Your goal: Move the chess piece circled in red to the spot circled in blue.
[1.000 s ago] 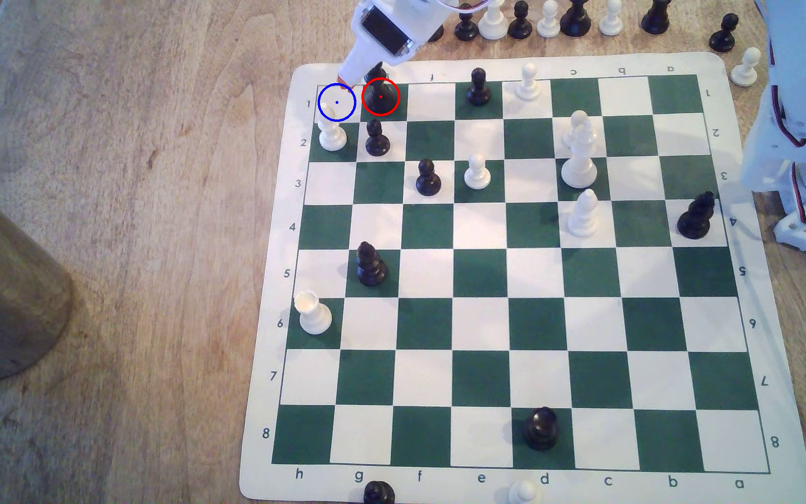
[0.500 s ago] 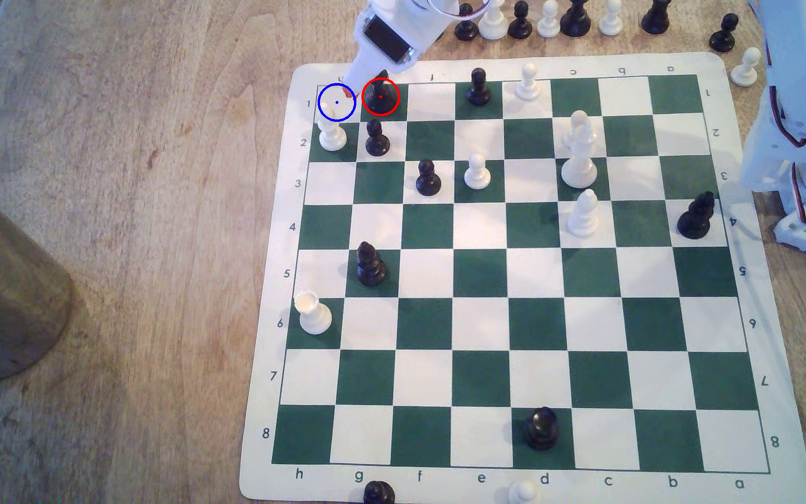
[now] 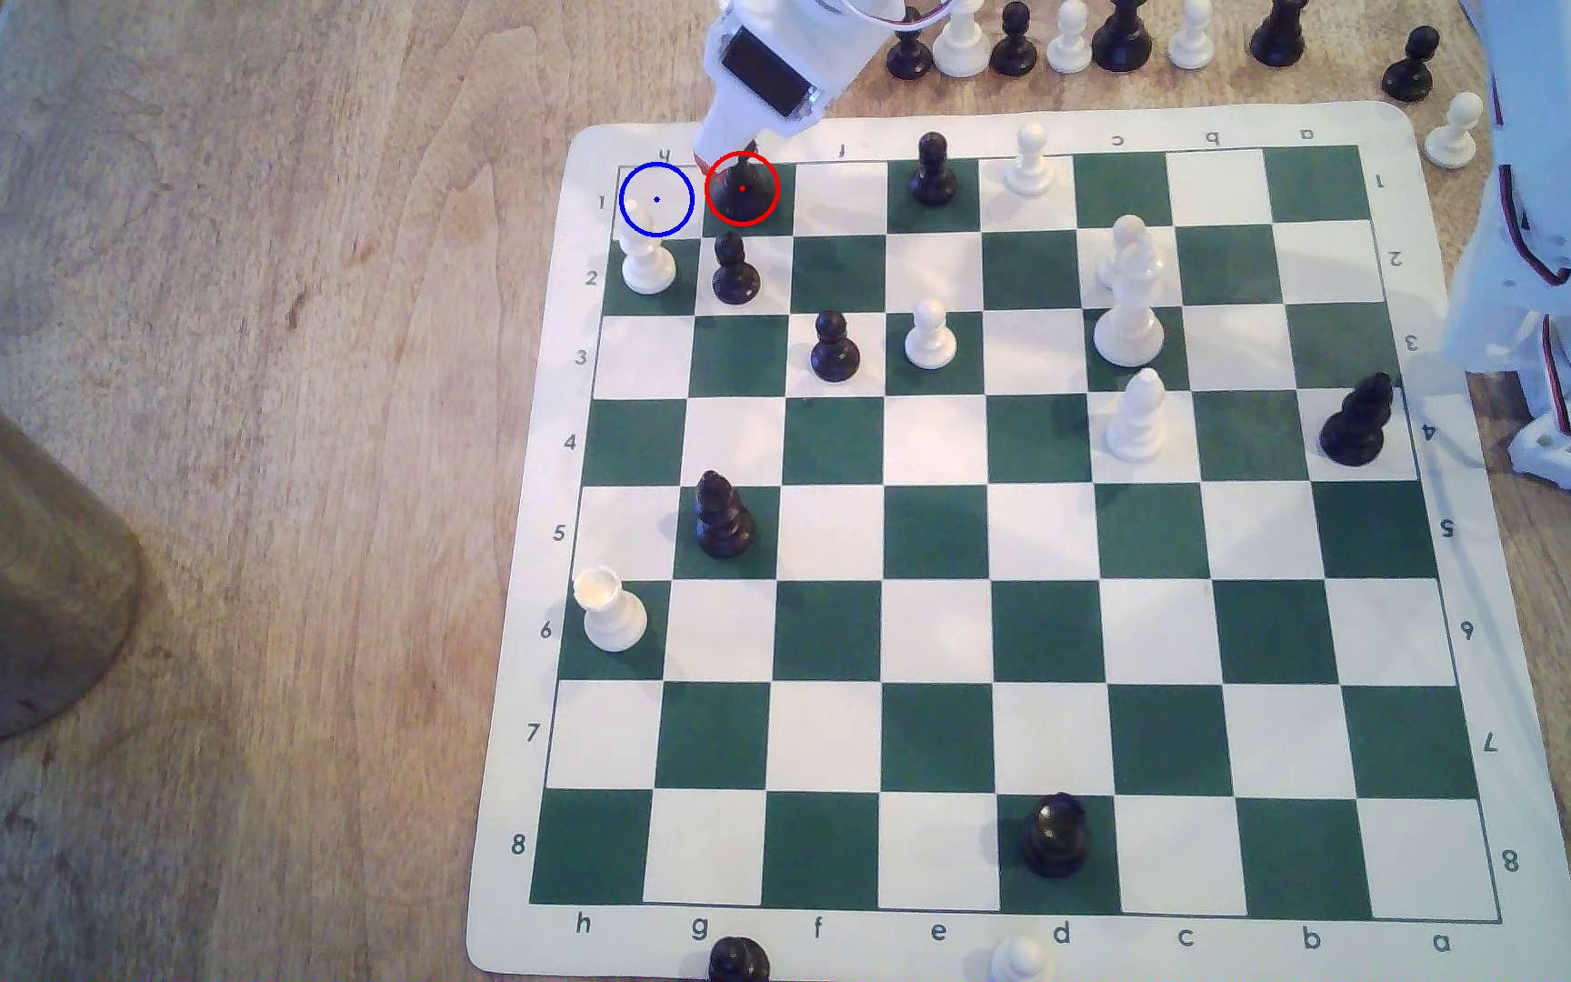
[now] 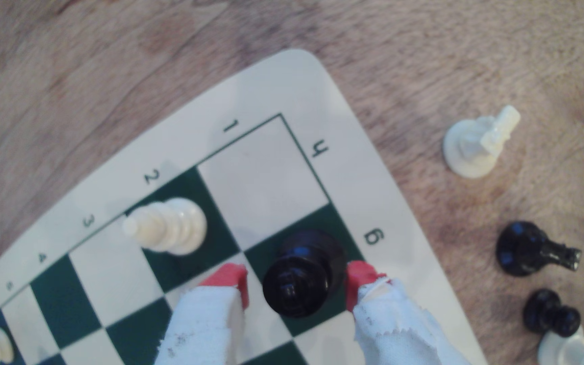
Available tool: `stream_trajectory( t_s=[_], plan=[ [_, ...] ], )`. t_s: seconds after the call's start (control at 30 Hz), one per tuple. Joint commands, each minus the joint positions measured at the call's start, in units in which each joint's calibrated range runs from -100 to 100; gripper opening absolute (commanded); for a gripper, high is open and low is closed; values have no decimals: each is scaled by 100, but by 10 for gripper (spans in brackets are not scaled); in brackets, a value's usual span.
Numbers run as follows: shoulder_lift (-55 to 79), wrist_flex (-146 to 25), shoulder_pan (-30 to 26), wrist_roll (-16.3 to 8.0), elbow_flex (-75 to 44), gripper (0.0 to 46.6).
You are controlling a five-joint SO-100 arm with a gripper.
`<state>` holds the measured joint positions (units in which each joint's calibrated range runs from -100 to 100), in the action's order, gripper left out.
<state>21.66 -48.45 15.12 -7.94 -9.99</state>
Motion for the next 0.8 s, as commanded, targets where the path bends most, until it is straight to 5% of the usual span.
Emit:
stream_trajectory(
  t_s=[0.0,0.53,0.7,0.77],
  plan=[
    [-171,45,-6,-5,-443,161],
    [-163,176,10,-39,-452,142],
    [-163,168,2,-59,-443,3],
    [-179,168,-6,-73,-443,3]
  ],
)
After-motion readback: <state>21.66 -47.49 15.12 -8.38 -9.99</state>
